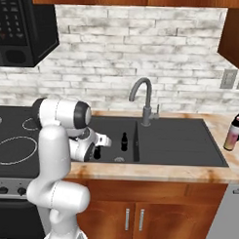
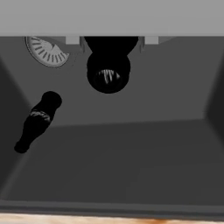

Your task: Place the large bottle from the dining counter next to the other large bottle outside the sink, and place the small bottle from the dining counter next to the other small bottle inside the sink.

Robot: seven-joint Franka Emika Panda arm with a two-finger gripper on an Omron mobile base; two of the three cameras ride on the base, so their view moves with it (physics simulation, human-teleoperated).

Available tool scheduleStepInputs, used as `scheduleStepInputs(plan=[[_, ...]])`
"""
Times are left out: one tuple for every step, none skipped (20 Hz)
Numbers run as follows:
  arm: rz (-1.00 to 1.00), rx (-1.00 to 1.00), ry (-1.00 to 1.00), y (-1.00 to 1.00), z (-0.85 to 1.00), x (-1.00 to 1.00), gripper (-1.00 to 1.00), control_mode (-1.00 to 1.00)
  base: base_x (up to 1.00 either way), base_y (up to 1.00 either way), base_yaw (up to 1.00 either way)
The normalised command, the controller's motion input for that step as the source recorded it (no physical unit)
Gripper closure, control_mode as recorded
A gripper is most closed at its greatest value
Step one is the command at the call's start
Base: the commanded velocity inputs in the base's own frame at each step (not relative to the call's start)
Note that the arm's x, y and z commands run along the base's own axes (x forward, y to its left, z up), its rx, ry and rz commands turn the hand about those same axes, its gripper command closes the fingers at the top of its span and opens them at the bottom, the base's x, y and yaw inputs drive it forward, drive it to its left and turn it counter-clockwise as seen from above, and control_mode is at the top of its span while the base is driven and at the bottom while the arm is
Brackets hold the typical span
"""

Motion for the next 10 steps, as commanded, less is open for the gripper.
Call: scheduleStepInputs(plan=[[0.0,0.0,0.0,0.0,-0.15,0.01,1.0,-1.0,0.0,0.0,0.0],[0.0,0.0,0.0,0.0,-0.14,0.01,1.0,-1.0,0.0,0.0,0.0],[0.0,0.0,0.0,0.0,-0.15,0.03,1.0,-1.0,0.0,0.0,0.0],[0.0,0.0,0.0,0.0,-0.15,0.03,1.0,-1.0,0.0,0.0,0.0],[0.0,0.0,0.0,0.0,-0.15,0.04,1.0,-1.0,0.0,0.0,0.0],[0.0,0.0,0.0,0.0,-0.15,0.02,1.0,-1.0,0.0,0.0,0.0],[0.0,0.0,0.0,0.0,-0.14,0.04,1.0,-1.0,0.0,0.0,0.0],[0.0,0.0,0.0,0.0,-0.13,0.05,1.0,-1.0,0.0,0.0,0.0],[0.0,0.0,0.0,0.0,-0.11,0.06,1.0,-1.0,0.0,0.0,0.0],[0.0,0.0,0.0,-0.04,-0.06,0.1,1.0,-1.0,0.0,0.0,0.0]])
